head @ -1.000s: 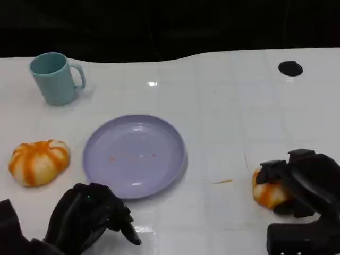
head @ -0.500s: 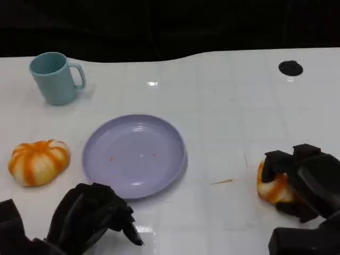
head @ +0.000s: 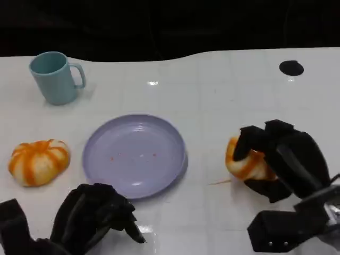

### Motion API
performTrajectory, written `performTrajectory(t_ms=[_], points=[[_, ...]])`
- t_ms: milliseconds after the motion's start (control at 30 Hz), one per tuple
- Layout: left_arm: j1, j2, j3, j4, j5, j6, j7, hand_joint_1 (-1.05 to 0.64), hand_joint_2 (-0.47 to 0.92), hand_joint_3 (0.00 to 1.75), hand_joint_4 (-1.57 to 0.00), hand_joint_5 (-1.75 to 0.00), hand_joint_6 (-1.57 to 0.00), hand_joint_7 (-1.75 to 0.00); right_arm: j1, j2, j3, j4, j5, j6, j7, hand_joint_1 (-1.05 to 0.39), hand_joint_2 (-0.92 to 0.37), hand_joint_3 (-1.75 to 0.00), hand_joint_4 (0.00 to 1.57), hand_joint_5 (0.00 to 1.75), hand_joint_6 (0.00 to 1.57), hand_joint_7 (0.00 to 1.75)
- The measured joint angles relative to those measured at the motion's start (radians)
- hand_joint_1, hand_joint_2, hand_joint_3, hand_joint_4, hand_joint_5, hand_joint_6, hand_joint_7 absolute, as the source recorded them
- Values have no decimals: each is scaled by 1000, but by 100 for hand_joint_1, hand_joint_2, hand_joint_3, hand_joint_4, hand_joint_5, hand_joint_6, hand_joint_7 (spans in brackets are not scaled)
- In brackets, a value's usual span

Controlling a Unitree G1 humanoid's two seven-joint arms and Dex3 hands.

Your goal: Grasp the bread from the table and place it into the plate.

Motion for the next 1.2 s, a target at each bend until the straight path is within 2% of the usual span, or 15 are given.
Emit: performTrajectory(t_ms=[133,333,400,533,633,700,767,867,900,933,967,1100,1167,1200], points=[[3,0,-1,-6,9,0,4,-105,85,0,-157,-56,-157,-22,-11,22,1,-1,2,-8,13,-8,-19,-143,103,175,82,168],[18,-3,-5,-14,10,-6,6,-102,85,0,-156,-55,-157,-20,-43,64,14,0,0,-4,50,-10,-19,-146,101,175,87,156],[20,-3,-6,-16,8,-7,3,-102,85,0,-156,-55,-157,-20,-66,85,22,9,0,-3,52,-11,-20,-146,102,175,87,157],[27,-3,-10,-36,5,-7,-5,-102,84,0,-157,-55,-157,-20,-118,135,44,69,-4,-3,44,-12,-19,-144,100,175,85,159],[31,-3,-10,-47,-2,0,-9,-101,84,0,-157,-55,-157,-20,-162,167,61,121,-4,-3,42,-14,-23,-136,98,175,86,148],[37,-2,-10,-55,-5,5,-10,-102,84,0,-157,-54,-157,-20,-187,186,74,154,-3,-6,40,-13,-25,-133,98,175,85,151],[47,-1,-12,-64,-5,10,-10,-102,84,0,-157,-54,-157,-20,-212,214,82,191,-1,-8,40,-12,-26,-129,98,175,81,163],[58,-1,-17,-80,-4,21,-10,-103,84,0,-157,-55,-157,-20,-253,255,85,248,9,-13,38,-11,-26,-129,97,175,78,166],[59,-1,-18,-83,-4,21,-10,-103,85,1,-157,-55,-157,-20,-266,268,86,266,17,-16,37,-11,-26,-128,97,175,78,160],[59,-1,-18,-87,-4,21,-10,-103,85,1,-157,-55,-157,-20,-279,280,87,286,20,-17,36,-11,-28,-126,96,175,83,142],[60,-1,-19,-89,-3,20,-10,-103,85,1,-157,-55,-157,-20,-292,294,90,304,22,-18,37,-11,-30,-125,95,175,88,132],[64,-1,-21,-93,1,16,-10,-103,85,0,-157,-55,-157,-20,-337,340,109,372,32,-19,57,-14,-34,-122,91,175,88,120],[69,-1,-23,-97,1,16,-10,-103,85,0,-157,-55,-157,-21,-361,368,113,407,42,-12,74,-13,-37,-118,88,175,93,100],[71,-1,-23,-98,1,16,-10,-103,85,0,-157,-55,-157,-21,-374,380,113,424,49,-6,80,-13,-38,-118,87,175,95,98]])
